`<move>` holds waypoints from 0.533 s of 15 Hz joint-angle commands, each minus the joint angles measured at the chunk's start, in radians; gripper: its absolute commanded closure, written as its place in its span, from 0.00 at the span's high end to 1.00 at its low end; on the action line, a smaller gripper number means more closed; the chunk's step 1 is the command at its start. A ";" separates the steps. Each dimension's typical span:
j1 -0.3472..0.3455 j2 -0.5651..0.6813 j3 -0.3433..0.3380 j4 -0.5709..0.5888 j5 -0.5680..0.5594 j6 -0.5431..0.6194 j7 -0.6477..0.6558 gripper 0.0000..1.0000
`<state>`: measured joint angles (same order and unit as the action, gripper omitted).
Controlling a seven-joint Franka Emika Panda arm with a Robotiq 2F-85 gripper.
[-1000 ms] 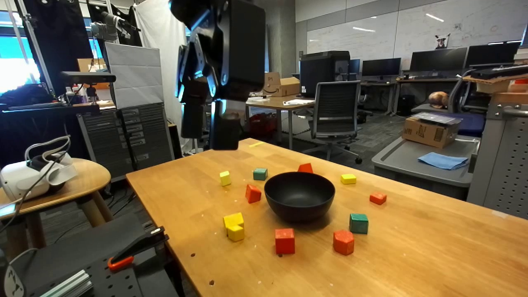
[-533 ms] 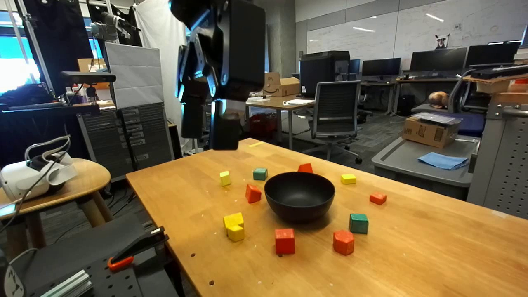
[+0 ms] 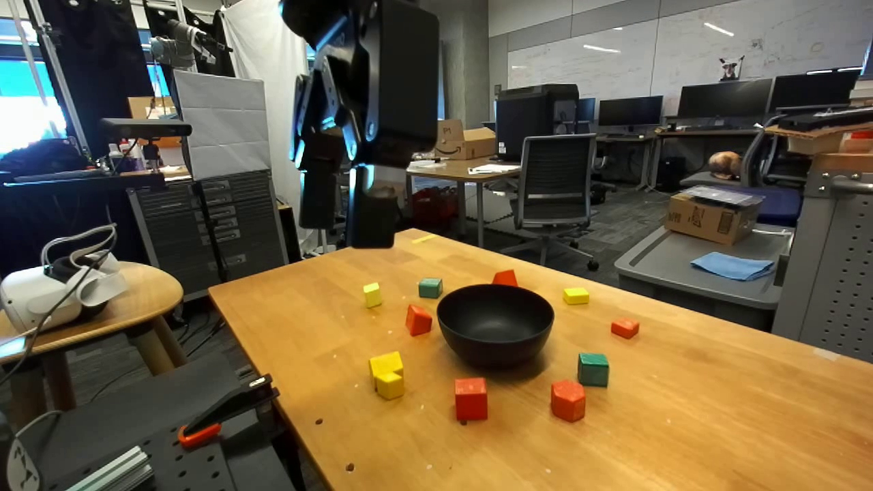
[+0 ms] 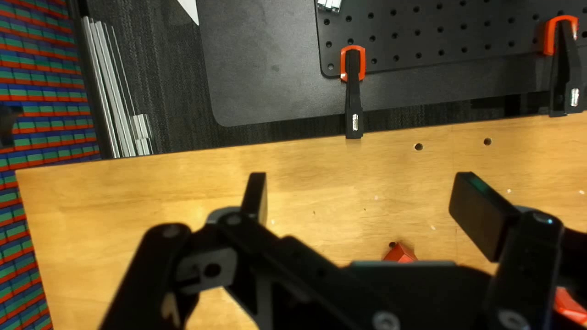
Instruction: Pick up all the toy blocks from the table and put them in the bowl
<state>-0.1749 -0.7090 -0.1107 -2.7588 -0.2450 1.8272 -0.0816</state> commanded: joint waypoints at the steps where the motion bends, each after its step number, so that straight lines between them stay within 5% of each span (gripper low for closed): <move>1: 0.008 -0.001 -0.006 0.002 -0.003 -0.005 0.004 1.00; 4: 0.034 0.007 0.000 0.015 0.074 0.045 0.054 1.00; 8: 0.094 0.053 0.041 0.027 0.328 0.141 0.216 1.00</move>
<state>-0.1240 -0.7064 -0.1011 -2.7539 -0.0552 1.8961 0.0189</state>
